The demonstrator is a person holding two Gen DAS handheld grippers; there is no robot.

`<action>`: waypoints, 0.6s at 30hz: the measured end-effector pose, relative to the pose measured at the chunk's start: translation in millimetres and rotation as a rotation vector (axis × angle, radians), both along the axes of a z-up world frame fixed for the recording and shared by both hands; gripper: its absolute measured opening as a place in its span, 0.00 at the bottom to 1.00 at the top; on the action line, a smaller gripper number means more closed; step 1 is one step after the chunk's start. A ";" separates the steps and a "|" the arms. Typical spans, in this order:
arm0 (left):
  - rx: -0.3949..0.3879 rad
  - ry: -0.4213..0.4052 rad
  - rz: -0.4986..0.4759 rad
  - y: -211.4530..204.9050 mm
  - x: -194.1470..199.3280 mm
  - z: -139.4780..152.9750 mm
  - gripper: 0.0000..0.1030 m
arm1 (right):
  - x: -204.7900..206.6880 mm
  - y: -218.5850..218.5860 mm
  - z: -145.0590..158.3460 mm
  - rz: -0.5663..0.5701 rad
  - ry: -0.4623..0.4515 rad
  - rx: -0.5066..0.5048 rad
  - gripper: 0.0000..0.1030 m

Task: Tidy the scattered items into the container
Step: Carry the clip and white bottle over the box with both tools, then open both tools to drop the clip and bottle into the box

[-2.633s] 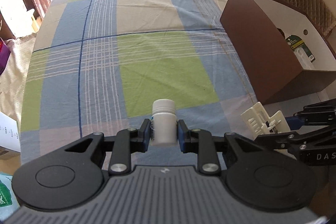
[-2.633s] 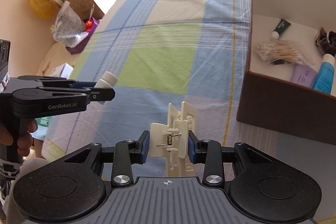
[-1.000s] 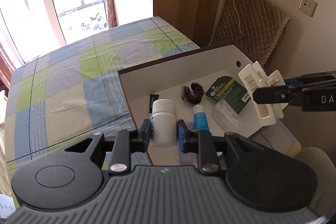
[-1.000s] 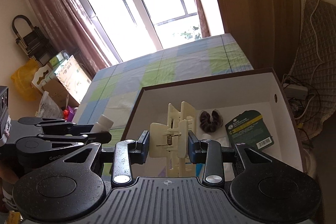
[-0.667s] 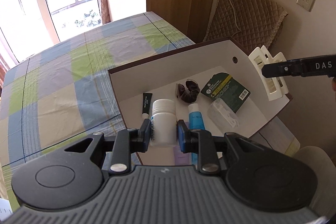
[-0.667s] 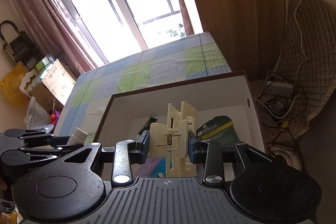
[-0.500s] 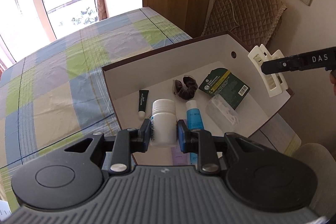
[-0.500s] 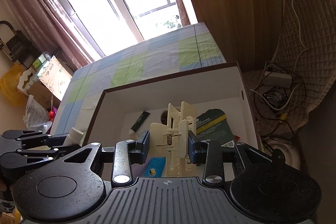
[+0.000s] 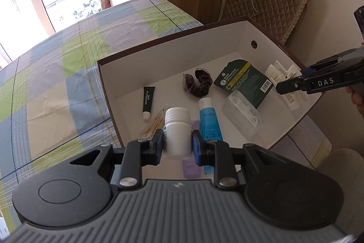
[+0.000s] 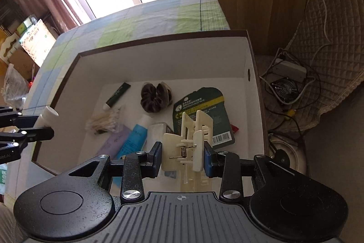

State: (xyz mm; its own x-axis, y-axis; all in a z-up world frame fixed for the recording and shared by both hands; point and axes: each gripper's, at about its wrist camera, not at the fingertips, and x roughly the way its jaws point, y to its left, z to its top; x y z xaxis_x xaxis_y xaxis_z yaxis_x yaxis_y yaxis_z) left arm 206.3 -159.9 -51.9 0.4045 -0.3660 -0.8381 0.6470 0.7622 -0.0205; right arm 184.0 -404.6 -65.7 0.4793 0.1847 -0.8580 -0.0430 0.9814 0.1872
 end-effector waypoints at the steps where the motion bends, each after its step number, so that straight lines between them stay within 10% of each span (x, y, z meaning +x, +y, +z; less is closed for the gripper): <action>1: 0.002 0.002 0.000 -0.4 0.3 -1.3 0.21 | 0.5 0.4 -3.3 0.006 0.009 -0.010 0.38; 16: 0.021 0.033 0.002 -4.7 3.6 -16.6 0.21 | 2.9 -0.8 -27.7 0.054 0.076 -0.043 0.38; 18: 0.024 0.035 0.001 -5.1 3.6 -18.1 0.21 | 1.4 -0.6 -27.3 0.063 0.070 -0.032 0.54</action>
